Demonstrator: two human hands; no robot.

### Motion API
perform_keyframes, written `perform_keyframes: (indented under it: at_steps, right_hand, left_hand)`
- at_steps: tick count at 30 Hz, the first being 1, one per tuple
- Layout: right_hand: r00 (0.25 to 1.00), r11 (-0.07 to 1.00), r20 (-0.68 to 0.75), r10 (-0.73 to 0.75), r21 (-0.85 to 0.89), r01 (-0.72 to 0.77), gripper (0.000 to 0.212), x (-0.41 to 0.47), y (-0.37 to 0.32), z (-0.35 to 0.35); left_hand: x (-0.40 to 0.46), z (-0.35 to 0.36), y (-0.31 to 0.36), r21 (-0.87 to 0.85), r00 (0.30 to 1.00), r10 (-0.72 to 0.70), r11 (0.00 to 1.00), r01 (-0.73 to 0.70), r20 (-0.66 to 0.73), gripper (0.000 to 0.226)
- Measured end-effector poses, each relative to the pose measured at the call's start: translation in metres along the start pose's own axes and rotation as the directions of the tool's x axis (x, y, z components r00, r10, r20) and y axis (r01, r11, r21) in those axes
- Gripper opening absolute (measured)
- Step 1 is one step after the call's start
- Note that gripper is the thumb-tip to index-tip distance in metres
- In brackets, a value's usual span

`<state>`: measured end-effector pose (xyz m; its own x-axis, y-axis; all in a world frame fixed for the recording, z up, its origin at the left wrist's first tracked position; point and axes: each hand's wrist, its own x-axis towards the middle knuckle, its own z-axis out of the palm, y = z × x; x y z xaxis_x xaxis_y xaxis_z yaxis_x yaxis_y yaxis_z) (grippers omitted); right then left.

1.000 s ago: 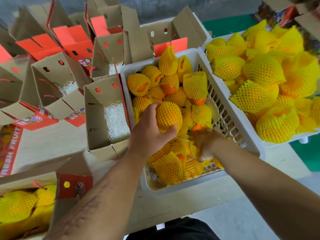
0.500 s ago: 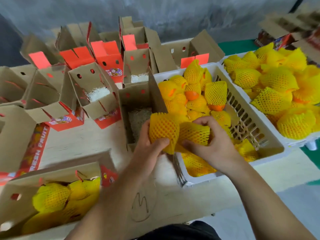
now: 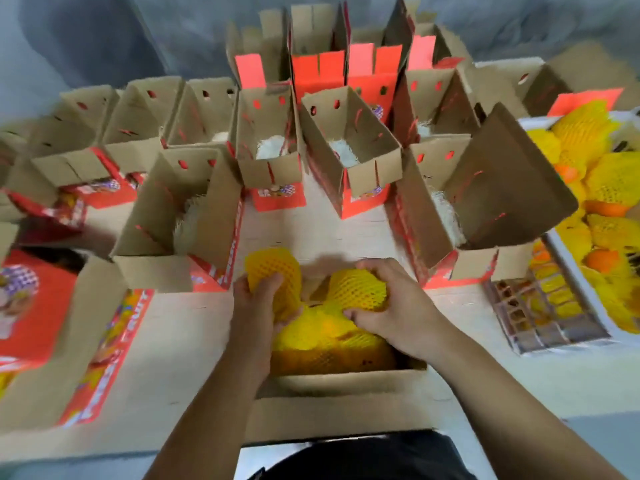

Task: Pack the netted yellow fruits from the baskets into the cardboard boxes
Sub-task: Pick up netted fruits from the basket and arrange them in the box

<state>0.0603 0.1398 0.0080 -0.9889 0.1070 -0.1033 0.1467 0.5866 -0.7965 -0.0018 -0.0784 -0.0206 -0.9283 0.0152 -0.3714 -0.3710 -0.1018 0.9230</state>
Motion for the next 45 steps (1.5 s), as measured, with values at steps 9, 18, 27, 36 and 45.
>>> perform_keyframes:
  at_steps: [9,18,27,36,45]
  right_hand:
    - [0.984,0.853,0.180,-0.003,-0.512,0.097,0.061,0.021,-0.008,0.053]
    - [0.944,0.778,0.302,0.135,-0.623,0.088,0.054,0.022,0.000,0.072]
    - [0.959,0.959,0.181,0.218,-0.223,-0.176,0.032,0.006,0.003,0.050]
    - [0.937,0.932,0.251,0.244,0.206,-0.298,0.051,0.011,0.001,0.056]
    - [0.981,0.964,0.189,-0.035,-0.254,0.083,0.112,0.006,-0.004,0.061]
  left_hand:
    - [-0.002,-0.028,0.004,0.386,0.920,-0.197,0.921,0.054,0.340,0.064]
    - [0.004,-0.019,-0.002,0.781,0.810,-0.371,0.604,-0.161,0.454,0.071]
    - [0.000,-0.019,0.020,0.900,0.914,-0.093,0.237,-0.366,0.396,0.074]
    - [0.007,-0.004,-0.003,0.610,0.838,-0.239,0.781,-0.134,0.491,0.058]
    - [0.021,-0.007,-0.035,0.530,0.855,-0.222,0.845,-0.072,0.469,0.095]
